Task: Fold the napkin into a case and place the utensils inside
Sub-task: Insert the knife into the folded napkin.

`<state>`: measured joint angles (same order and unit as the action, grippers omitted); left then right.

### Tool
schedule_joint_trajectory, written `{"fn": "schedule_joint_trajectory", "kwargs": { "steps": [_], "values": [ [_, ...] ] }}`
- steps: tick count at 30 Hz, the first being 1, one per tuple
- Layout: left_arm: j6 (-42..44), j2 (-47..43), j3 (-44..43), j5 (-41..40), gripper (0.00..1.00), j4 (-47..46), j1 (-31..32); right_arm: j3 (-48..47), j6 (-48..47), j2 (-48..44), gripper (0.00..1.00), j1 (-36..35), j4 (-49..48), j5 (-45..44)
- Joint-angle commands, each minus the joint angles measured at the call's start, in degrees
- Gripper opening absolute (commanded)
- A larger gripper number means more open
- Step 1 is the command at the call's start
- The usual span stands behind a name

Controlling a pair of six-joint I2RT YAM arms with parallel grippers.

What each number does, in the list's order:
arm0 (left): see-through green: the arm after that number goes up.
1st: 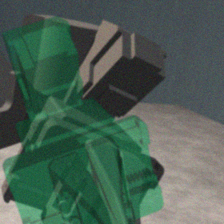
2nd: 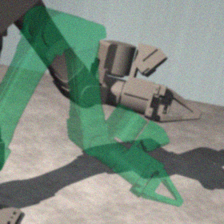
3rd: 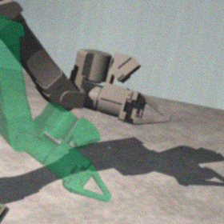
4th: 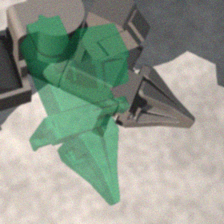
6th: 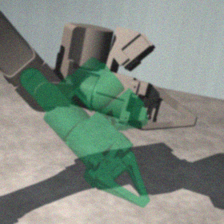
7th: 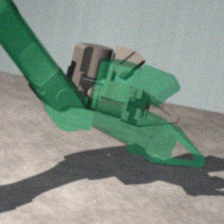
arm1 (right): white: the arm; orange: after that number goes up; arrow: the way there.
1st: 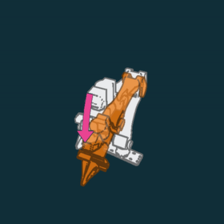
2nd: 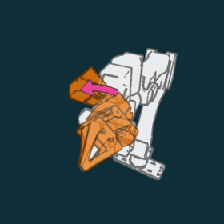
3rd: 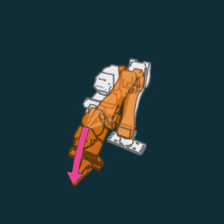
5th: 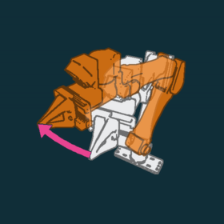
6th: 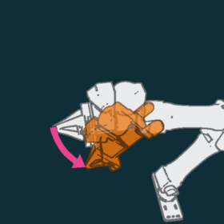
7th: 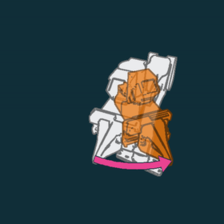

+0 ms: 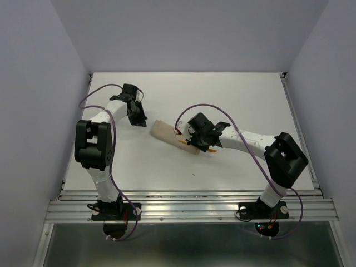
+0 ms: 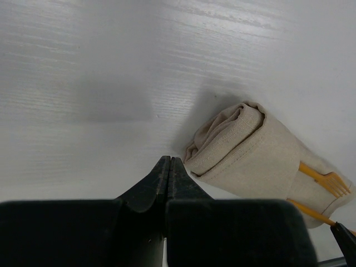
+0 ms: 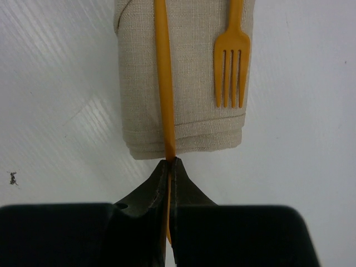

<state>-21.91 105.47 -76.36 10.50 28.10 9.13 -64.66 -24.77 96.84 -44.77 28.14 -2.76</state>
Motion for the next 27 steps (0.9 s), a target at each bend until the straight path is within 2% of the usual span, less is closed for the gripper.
{"fn": "schedule_joint_trajectory", "kwargs": {
  "steps": [1, 27],
  "values": [
    [0.47, 0.52, -0.11, 0.75, 0.04, -1.11, -0.16, -3.1, -1.59, 0.98, 0.01, -0.93, -0.63, -0.14],
    [1.26, 2.72, 1.12, 2.15, 0.04, -2.43, 0.81, -15.49, 0.08, 13.55, 0.01, -1.46, -4.15, 2.32]
  ]
}}
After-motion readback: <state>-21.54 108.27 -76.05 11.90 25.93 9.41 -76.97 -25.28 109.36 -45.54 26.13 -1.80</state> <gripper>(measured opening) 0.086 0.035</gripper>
